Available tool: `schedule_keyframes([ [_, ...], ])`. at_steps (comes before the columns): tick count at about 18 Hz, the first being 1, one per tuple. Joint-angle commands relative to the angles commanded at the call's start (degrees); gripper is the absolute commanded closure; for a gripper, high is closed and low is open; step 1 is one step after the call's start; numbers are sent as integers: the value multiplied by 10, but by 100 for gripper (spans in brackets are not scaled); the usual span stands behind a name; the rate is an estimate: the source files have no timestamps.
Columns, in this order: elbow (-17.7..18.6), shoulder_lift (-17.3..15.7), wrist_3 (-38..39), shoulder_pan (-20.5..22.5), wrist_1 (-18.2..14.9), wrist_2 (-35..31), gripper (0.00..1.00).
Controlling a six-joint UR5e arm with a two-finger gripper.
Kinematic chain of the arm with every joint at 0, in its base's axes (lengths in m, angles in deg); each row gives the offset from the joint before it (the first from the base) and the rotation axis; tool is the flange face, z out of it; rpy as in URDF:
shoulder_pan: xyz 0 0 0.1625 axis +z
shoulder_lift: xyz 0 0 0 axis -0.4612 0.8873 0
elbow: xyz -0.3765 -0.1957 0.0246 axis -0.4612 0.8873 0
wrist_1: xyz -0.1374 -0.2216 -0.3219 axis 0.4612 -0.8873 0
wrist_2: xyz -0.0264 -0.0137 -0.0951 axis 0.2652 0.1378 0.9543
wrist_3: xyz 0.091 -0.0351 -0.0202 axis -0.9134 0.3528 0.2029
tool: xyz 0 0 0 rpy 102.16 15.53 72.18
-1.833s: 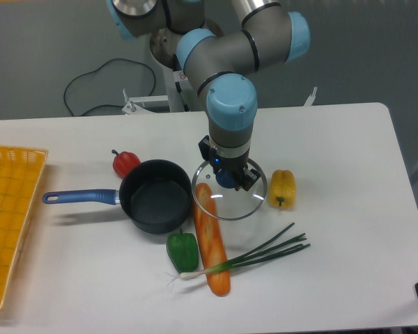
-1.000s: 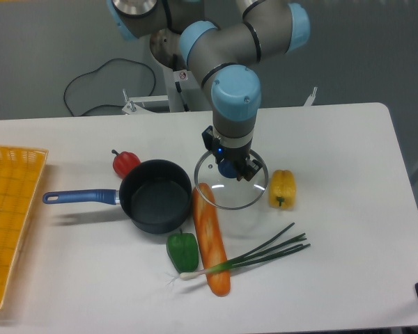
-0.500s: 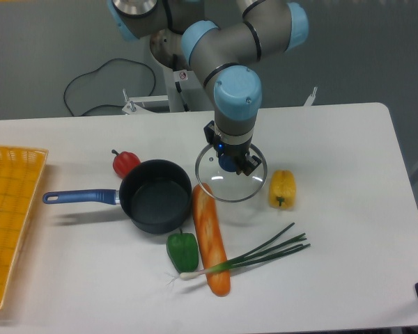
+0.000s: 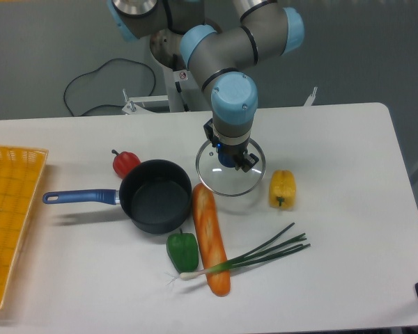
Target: Place the lid on the table
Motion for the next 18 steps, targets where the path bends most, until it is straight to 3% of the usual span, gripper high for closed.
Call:
schedule_keyframes([
  [18,27,12,-8,2,4,-21,57],
])
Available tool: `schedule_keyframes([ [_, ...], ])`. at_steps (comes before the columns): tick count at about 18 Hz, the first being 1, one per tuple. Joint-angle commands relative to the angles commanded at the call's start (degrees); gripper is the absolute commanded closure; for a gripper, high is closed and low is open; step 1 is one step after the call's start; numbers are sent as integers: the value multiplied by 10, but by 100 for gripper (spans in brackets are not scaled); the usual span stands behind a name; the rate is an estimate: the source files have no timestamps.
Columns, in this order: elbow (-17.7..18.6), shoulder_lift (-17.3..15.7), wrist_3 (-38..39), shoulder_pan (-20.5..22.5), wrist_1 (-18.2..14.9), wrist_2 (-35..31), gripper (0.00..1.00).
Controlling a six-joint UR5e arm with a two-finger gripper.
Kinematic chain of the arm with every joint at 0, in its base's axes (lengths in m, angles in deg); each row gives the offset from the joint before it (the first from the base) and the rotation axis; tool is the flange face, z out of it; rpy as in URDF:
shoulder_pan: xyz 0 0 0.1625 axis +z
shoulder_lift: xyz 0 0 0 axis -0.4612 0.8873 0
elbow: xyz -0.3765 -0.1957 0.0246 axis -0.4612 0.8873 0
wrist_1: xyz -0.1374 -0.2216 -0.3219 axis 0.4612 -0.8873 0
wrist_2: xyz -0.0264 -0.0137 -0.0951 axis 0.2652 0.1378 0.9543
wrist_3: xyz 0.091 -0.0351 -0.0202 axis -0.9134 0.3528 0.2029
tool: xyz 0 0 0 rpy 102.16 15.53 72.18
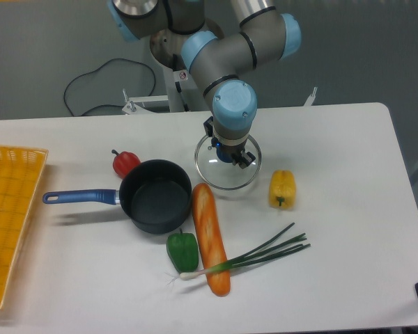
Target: Place the lid on the table
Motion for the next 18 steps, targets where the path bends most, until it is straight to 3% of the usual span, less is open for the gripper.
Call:
schedule_keyframes([
  [7,-3,18,1,-1,2,-19,58],
  [18,-49,46,4,2,3,-19,58],
])
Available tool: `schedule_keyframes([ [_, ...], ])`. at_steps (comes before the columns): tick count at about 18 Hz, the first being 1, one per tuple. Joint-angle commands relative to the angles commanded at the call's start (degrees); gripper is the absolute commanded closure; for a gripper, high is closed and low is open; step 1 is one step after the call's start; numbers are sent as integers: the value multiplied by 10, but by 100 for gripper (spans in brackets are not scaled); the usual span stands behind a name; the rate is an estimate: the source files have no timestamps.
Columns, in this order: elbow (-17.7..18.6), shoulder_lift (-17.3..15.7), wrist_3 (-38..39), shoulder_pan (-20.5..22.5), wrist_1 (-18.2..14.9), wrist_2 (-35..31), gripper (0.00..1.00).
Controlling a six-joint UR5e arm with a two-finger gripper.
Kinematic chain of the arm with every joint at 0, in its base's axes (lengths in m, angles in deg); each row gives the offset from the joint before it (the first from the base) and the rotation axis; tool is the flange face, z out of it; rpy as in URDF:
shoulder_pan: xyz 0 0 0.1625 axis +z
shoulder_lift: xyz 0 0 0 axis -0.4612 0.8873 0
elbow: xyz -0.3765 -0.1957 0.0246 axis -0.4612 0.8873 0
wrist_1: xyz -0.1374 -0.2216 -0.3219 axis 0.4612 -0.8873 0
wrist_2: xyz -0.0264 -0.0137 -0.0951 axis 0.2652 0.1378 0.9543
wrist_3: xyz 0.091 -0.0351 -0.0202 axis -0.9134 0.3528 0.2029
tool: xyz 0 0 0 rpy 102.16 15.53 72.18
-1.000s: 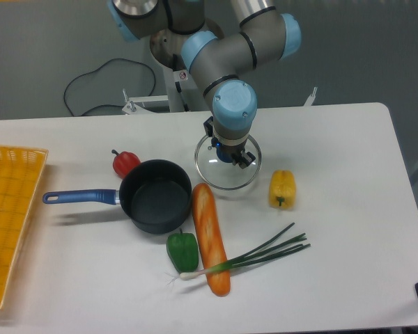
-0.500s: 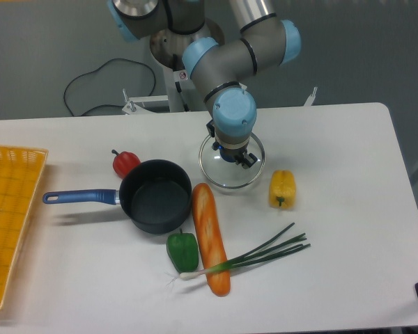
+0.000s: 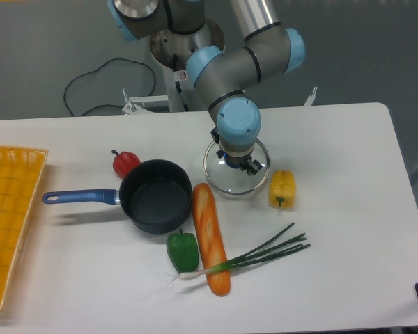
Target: Place the lid on the table
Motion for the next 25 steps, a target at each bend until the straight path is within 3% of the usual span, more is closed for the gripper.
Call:
schedule_keyframes([
  [5,-15,17,0,3,10,-1,58],
  [25,-4,37,2,-2,23,-11,57],
])
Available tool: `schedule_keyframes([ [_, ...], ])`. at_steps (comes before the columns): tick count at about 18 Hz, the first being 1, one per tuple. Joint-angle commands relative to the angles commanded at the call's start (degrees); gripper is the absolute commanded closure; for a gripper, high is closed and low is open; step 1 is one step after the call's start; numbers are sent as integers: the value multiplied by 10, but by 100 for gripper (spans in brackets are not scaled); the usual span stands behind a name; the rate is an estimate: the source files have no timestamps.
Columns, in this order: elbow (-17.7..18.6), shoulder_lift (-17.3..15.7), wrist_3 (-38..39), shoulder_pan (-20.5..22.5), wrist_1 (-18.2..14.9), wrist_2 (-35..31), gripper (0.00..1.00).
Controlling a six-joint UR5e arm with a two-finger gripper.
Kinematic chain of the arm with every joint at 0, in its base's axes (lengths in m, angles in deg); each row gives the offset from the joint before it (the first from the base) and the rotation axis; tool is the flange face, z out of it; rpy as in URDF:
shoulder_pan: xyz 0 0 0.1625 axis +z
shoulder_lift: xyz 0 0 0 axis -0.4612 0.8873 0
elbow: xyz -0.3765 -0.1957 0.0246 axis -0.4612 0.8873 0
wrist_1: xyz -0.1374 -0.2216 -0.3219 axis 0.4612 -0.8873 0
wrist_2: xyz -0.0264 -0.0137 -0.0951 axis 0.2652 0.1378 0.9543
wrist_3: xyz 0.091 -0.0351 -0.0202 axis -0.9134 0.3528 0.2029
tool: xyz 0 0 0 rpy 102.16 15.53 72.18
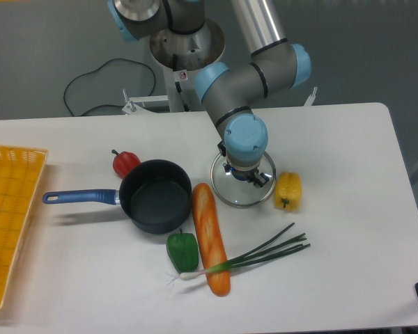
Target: Place the lid on the table
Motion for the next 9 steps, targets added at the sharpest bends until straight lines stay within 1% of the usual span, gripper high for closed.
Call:
schedule_keyframes([
  [4,0,3,0,0,0,-2,54],
  [9,0,3,0,0,0,-2,48],
])
